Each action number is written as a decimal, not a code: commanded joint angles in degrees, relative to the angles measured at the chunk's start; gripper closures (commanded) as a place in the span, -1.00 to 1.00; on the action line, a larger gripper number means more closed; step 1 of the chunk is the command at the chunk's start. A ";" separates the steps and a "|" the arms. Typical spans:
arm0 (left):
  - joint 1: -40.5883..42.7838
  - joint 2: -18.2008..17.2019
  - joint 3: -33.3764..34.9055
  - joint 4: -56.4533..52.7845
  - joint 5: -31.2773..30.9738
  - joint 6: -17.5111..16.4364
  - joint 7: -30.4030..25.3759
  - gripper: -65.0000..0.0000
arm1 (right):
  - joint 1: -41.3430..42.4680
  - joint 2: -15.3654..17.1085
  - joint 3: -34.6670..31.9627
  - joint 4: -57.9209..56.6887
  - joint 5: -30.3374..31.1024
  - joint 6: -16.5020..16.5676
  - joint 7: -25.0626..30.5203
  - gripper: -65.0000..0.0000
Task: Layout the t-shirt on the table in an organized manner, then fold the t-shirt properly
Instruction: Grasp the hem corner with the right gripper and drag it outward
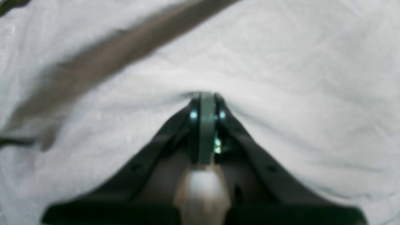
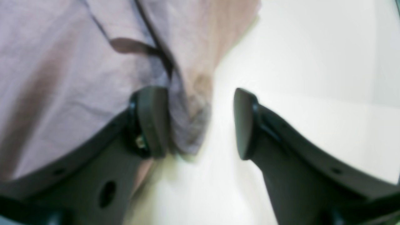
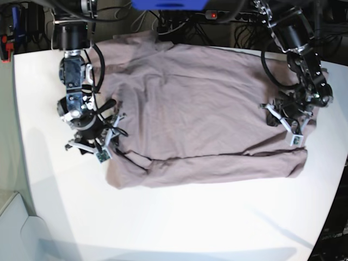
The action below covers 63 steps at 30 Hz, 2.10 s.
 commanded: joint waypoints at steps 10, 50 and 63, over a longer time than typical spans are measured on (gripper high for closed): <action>0.11 -0.60 0.08 0.01 2.52 0.51 2.72 1.00 | 6.91 0.61 -0.04 1.00 0.37 -0.18 1.41 1.00; 6.09 -1.39 0.08 1.25 2.00 0.51 3.24 1.00 | 42.08 3.25 4.44 -31.53 0.55 -9.32 9.59 1.00; 7.59 -1.22 0.08 3.88 2.00 0.51 3.33 1.00 | 38.21 2.37 6.99 -32.06 0.55 -11.52 9.76 1.00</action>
